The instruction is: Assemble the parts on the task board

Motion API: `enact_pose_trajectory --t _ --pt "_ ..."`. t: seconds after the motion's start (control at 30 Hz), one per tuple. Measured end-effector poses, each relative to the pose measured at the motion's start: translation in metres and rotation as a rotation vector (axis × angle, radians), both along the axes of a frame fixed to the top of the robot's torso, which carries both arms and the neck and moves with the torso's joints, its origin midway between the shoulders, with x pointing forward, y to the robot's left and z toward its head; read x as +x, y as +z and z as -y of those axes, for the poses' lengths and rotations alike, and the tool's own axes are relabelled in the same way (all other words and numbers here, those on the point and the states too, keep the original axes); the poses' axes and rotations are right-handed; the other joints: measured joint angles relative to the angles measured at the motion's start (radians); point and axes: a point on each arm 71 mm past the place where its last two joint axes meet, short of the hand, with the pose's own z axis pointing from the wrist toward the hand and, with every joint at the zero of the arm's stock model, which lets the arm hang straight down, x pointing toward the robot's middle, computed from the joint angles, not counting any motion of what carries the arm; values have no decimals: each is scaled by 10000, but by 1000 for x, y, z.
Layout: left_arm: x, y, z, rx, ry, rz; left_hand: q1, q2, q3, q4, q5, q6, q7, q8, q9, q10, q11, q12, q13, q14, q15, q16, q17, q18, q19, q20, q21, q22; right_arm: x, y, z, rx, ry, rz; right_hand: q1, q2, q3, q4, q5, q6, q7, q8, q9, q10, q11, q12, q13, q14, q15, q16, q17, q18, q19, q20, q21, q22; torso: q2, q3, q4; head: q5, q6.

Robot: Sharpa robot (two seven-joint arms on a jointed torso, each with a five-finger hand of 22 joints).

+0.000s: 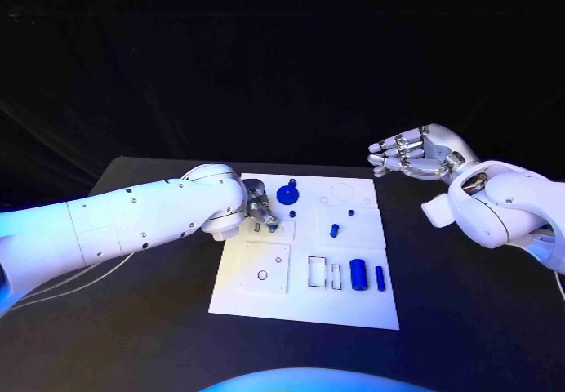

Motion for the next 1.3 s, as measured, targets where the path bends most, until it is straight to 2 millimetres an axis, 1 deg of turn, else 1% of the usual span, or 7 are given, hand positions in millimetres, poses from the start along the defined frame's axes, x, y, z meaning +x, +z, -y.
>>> enact_pose_trajectory --t 0.47,0.53,0.67,0.97,1.0,1.07,1.3 --pt "0 1 -1 466 -302 176 -157 -78 124 -123 -7 0 0 117 2 0 0 0 0 0 0 0 -1 9 0 0 39 -1 0 0 0 -1 8 -16 -53 53 0 0 0 0 0 0 0 0 0 0 -9 0 0 0 -13 0 0 0 0 -20 -7 1 7 14 -72" --pt "0 1 -1 531 -361 174 -235 -52 139 -138 -7 0 0 133 2 3 -2 0 3 0 0 0 -1 10 -1 0 39 -1 0 0 0 -1 8 -19 -53 53 0 0 0 0 0 0 0 0 0 0 -9 0 0 0 -12 -1 0 0 0 -20 -7 0 7 14 -75" --pt "-1 2 -1 649 -473 152 -391 -57 224 -223 -7 2 -1 270 3 95 -94 116 87 -36 -35 0 -1 12 36 -36 39 -2 0 -1 0 -1 10 -26 -53 53 0 0 0 0 0 0 0 0 0 0 -9 -37 36 0 -22 0 0 0 0 -36 -7 -2 7 5 -89" --pt "-3 1 2 855 -721 86 -484 -64 268 -266 -38 39 -39 341 3 181 -109 176 137 4 -75 0 7 13 35 -36 38 -2 0 -1 0 -2 22 -40 -52 53 0 0 60 0 0 0 0 0 0 0 -9 -36 36 0 -21 -1 0 0 1 -47 -7 3 9 20 -115" --pt "-3 1 2 866 -732 88 -526 -24 269 -267 -38 39 -39 342 4 181 -110 176 146 4 -74 0 7 13 35 -36 39 -2 0 -1 0 -2 24 -41 -52 53 0 0 60 0 0 0 0 0 0 0 -9 -36 36 0 -21 0 0 0 0 -47 -7 4 8 23 -116" --pt "-3 1 2 889 -754 93 -560 -41 273 -271 -39 36 -41 342 225 182 -109 176 148 4 -75 0 7 13 35 -35 39 -3 0 -1 0 -2 26 -43 -52 53 0 0 60 0 0 0 0 0 0 0 -8 -36 36 0 -21 -1 0 0 0 -46 -7 5 8 18 -117" --pt "-3 1 3 935 -788 99 -600 -81 333 -331 -42 0 -78 361 364 182 -109 176 147 4 -74 0 6 14 35 -35 38 -3 0 -1 0 -2 36 -48 -52 53 0 0 60 0 0 0 0 0 0 0 -8 -36 36 0 -20 0 0 0 1 -46 -7 9 6 8 -115"
